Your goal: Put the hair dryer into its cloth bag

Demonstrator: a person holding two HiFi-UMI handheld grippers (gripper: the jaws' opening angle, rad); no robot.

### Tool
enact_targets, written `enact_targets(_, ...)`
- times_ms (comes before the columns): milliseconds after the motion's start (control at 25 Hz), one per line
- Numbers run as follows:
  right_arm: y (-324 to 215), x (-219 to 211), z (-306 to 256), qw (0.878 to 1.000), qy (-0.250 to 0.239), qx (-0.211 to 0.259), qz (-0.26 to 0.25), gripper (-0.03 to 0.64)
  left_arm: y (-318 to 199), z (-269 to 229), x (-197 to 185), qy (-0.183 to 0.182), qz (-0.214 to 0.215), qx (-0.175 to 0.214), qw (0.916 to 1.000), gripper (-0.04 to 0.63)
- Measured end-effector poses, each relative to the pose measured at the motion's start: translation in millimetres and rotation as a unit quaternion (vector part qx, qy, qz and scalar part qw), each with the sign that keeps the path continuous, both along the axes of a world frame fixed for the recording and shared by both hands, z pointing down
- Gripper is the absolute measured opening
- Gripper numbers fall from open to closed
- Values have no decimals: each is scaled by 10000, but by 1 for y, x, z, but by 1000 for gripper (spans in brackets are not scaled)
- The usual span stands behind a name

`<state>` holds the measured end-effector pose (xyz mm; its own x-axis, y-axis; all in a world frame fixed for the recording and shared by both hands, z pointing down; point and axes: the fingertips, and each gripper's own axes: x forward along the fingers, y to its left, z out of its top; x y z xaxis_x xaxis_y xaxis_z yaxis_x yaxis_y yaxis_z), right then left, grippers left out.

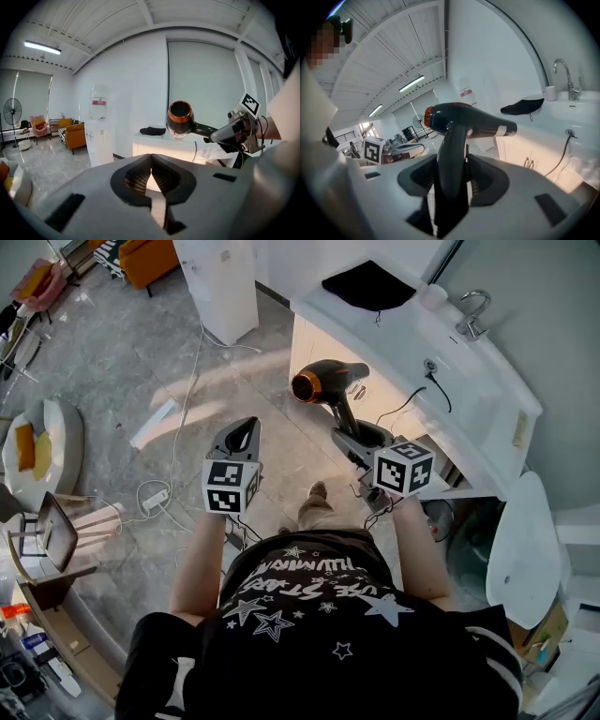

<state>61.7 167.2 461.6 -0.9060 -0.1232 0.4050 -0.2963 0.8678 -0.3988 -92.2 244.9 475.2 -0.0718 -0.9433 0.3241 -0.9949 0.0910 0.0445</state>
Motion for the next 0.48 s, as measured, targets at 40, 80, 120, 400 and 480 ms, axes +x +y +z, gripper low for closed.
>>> enact_targets(40,0,0,0,10000,-1,4,1,193,0,0,0,-3,-1,10,10000,11)
enact_targets(80,-1,0,1,10000,-2,9,1,193,0,0,0,-5,-4,19,10000,11)
enact_targets(120,-1,0,1,10000,-1,13,-2,193,0,0,-1,-6,-8,26,10000,11)
enact_targets(400,3,-4,2,10000,-22,-49,-58,193,9,4,-2,38,-25,-14,10000,11)
enact_targets(480,4,-6,4,10000,2,-64,-52,193,12,6,-3,61,-11,-42,10000,11)
